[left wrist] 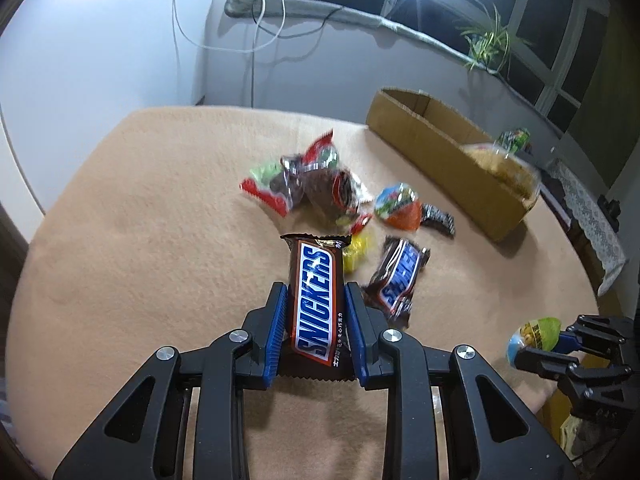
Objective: Organize snacks
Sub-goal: 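Carry both snacks into the box and release them from both grippers, then move both grippers back toward the remaining snacks on the table, then grasp the yellow candy packet with the left gripper while the right grasps the small clear bag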
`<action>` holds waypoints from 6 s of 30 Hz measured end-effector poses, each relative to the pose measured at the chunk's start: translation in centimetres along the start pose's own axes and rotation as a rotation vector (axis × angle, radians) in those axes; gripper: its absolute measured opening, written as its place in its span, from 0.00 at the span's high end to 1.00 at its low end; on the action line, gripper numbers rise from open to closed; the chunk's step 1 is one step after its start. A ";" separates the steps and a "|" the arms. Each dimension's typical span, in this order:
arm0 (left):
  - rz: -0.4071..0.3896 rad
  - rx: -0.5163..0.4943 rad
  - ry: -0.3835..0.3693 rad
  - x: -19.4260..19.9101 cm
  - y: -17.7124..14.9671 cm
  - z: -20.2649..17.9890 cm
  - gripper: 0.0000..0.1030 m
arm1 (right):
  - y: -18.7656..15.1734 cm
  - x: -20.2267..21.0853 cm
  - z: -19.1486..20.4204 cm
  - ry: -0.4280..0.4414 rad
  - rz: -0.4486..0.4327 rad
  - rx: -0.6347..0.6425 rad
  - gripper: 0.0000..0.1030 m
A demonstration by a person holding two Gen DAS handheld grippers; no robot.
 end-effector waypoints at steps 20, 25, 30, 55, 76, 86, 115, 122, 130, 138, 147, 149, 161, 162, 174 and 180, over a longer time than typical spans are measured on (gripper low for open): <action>-0.067 -0.030 -0.100 0.3 5.8 -4.6 0.74 | 6.0 5.5 -8.5 -0.119 -0.175 -0.085 0.76; -0.069 -0.051 -0.128 -0.9 7.7 -6.8 0.74 | 8.1 6.0 -11.5 -0.155 -0.197 -0.100 0.76; -0.058 -0.072 -0.152 -2.5 9.1 -9.0 0.74 | 9.6 5.5 -14.0 -0.183 -0.191 -0.115 0.76; 0.010 -0.119 -0.177 -9.2 12.2 -15.3 0.74 | 12.2 -0.4 -21.6 -0.259 -0.083 -0.172 0.76; -0.009 -0.152 -0.182 -9.0 12.8 -17.0 0.48 | 12.3 0.3 -21.4 -0.290 -0.106 -0.153 0.31; -0.028 -0.134 -0.180 -7.4 12.9 -16.2 0.48 | 12.1 1.8 -20.1 -0.289 -0.125 -0.146 0.31; -0.116 -0.085 -0.163 3.5 7.1 -8.0 0.48 | 8.8 4.8 -6.8 -0.178 -0.152 0.057 0.31; -0.099 -0.079 -0.136 4.7 4.2 -5.6 0.48 | 6.9 2.8 -3.8 -0.099 -0.102 0.098 0.31; -0.042 -0.079 -0.093 2.9 2.3 -3.0 0.48 | 3.6 -0.2 1.2 0.011 -0.029 0.146 0.31; 0.041 -0.137 -0.059 -0.6 2.2 -1.8 0.69 | 1.4 -2.8 5.3 0.054 0.027 0.229 0.41; 0.122 -0.178 -0.052 -3.2 1.9 -2.1 0.69 | 0.7 -4.3 6.0 0.087 0.061 0.216 0.53; 0.128 -0.191 -0.046 -3.5 1.9 -2.2 0.69 | 0.8 -4.5 6.1 0.091 0.063 0.222 0.53; 0.174 -0.282 0.001 -5.5 1.6 -3.4 0.70 | 0.8 -5.6 6.9 0.092 0.093 0.259 0.58; 0.175 -0.279 0.000 -5.6 1.6 -3.4 0.70 | 0.7 -5.7 6.9 0.091 0.094 0.264 0.58; 0.151 -0.304 0.004 -5.4 1.0 -3.5 0.76 | 0.7 -5.8 6.8 0.071 0.089 0.277 0.75; 0.139 -0.263 -0.014 -4.6 0.9 -3.1 0.76 | 1.0 -5.3 6.1 0.067 0.073 0.247 0.76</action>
Point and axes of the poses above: each gripper's, at about its wrist camera, not at the fingertips, and x roughly against the way its jaws point, z to its left, y to its top, the point moved 2 cm from there along -x, roughly the way its jaws point, and after that the axes turned 10 degrees about x, right-handed, at the moved point
